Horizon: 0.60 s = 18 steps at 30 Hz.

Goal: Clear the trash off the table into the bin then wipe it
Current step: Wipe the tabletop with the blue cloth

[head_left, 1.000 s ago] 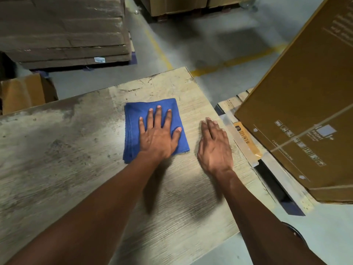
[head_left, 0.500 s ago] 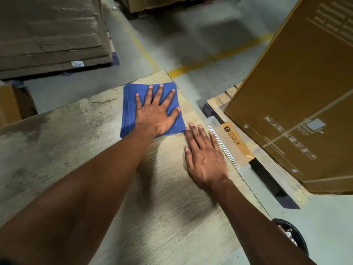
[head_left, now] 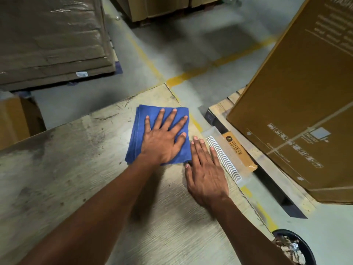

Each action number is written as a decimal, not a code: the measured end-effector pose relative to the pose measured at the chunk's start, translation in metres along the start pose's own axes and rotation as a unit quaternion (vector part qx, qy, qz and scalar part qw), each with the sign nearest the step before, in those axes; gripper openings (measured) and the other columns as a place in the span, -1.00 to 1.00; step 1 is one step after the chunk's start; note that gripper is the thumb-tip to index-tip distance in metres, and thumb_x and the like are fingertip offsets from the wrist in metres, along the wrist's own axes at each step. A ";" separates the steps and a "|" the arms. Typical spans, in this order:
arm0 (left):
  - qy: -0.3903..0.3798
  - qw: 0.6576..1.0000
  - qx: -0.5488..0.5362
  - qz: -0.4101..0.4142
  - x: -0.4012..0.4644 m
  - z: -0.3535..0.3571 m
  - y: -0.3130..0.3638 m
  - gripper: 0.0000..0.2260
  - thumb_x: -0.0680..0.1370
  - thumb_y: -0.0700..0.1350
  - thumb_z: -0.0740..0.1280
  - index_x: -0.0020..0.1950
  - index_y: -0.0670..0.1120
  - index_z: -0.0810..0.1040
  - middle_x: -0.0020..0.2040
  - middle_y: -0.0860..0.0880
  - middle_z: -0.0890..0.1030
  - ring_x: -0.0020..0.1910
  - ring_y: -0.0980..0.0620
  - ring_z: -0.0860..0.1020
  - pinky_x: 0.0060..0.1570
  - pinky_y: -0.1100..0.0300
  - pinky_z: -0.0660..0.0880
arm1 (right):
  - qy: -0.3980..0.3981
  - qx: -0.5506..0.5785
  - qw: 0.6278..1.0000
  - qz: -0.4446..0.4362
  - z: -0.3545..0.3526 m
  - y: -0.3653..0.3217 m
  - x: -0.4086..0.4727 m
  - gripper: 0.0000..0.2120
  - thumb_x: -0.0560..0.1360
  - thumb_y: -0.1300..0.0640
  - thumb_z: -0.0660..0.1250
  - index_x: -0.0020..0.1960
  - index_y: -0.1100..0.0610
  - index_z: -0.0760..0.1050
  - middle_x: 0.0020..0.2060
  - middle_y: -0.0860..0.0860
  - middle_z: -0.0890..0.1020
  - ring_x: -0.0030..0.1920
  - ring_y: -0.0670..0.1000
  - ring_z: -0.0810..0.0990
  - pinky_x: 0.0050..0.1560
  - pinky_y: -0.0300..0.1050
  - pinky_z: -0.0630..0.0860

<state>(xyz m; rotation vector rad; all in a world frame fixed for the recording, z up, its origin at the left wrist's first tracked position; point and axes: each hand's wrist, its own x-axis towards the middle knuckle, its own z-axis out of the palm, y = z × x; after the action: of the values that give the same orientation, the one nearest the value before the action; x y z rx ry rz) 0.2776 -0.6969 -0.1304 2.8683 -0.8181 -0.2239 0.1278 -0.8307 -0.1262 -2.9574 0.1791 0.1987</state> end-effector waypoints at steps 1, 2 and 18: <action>-0.002 1.000 0.001 -0.007 0.007 -0.002 -0.003 -0.42 0.70 0.37 -0.16 0.72 0.36 -0.18 0.78 0.15 -0.16 0.75 -0.07 -0.24 0.64 -0.39 -0.24 | -0.001 0.000 1.000 -0.001 -0.001 0.000 0.001 -0.31 0.75 -0.18 -0.16 0.75 0.12 -0.26 0.74 0.05 -0.26 0.72 0.01 -0.32 0.73 0.14 -0.19; -0.003 1.000 0.003 -0.020 0.020 -0.005 -0.007 -0.42 0.70 0.38 -0.16 0.72 0.37 -0.19 0.78 0.15 -0.18 0.75 -0.07 -0.25 0.64 -0.39 -0.24 | -0.002 -0.001 1.000 -0.003 -0.002 0.000 0.002 -0.31 0.76 -0.18 -0.16 0.75 0.12 -0.27 0.73 0.05 -0.27 0.72 0.00 -0.34 0.73 0.13 -0.20; 0.007 1.000 0.006 -0.006 0.010 0.004 0.023 -0.43 0.71 0.37 -0.16 0.74 0.34 -0.11 0.79 0.12 -0.11 0.76 -0.11 -0.18 0.64 -0.39 -0.20 | -0.004 0.000 1.000 -0.008 -0.003 0.001 0.002 -0.36 0.75 -0.11 -0.13 0.75 0.16 0.05 0.75 0.12 -0.11 0.74 0.05 -0.25 0.73 0.17 -0.12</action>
<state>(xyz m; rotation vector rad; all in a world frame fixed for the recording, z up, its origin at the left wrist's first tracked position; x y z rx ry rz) 0.2736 -0.7223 -0.1314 2.8837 -0.8013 -0.2012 0.1302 -0.8325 -0.1233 -2.9567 0.1546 0.2077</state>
